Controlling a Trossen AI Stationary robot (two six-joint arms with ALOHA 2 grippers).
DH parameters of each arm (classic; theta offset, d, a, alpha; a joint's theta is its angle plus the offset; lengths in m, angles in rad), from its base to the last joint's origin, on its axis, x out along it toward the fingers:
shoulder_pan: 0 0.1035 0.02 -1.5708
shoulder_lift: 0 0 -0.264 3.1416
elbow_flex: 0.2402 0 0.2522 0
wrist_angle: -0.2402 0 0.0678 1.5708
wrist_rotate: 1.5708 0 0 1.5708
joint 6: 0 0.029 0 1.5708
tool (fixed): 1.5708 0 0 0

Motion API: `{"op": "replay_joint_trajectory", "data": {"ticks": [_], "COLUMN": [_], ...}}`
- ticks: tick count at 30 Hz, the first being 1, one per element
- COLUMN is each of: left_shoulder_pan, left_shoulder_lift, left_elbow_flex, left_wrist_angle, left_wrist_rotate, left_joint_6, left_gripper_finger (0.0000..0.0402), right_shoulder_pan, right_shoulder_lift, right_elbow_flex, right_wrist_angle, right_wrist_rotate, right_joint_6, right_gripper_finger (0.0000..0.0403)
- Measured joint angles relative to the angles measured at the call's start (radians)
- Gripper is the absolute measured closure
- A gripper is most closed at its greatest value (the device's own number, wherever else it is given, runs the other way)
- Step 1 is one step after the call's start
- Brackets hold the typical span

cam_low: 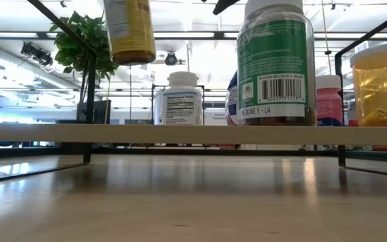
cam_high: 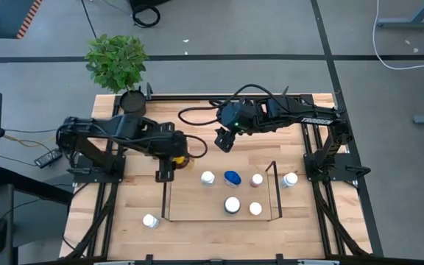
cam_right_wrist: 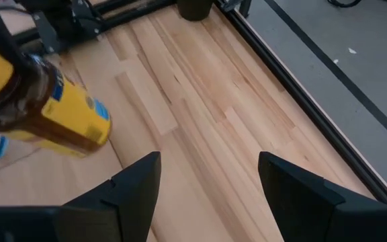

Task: Pick and place medicine bottles onto shelf by color
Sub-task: Put the yellow pill bottle on the shelf

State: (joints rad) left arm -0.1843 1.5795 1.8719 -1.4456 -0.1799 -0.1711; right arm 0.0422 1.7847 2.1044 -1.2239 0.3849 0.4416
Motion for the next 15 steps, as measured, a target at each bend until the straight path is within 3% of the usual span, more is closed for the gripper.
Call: {"op": "replay_joint_trajectory", "data": {"ticks": [9,15], "left_shoulder_pan": [0.035,0.049], "left_shoulder_lift": [0.007,0.007], "left_elbow_flex": [-0.002,-0.117], "left_wrist_angle": [0.055,0.095], "left_wrist_rotate": [0.03,0.096], "left_joint_6": [0.003,0.0], "left_gripper_finger": [0.0179,0.0177], "right_shoulder_pan": [0.0,0.0], "right_shoulder_lift": [0.0,0.0], "right_elbow_flex": [0.0,0.0], "right_wrist_angle": [-0.059,-0.063], "right_wrist_rotate": [-0.007,-0.008], "right_joint_6": [-0.004,-0.004], "right_gripper_finger": [0.0146,0.0146]}}
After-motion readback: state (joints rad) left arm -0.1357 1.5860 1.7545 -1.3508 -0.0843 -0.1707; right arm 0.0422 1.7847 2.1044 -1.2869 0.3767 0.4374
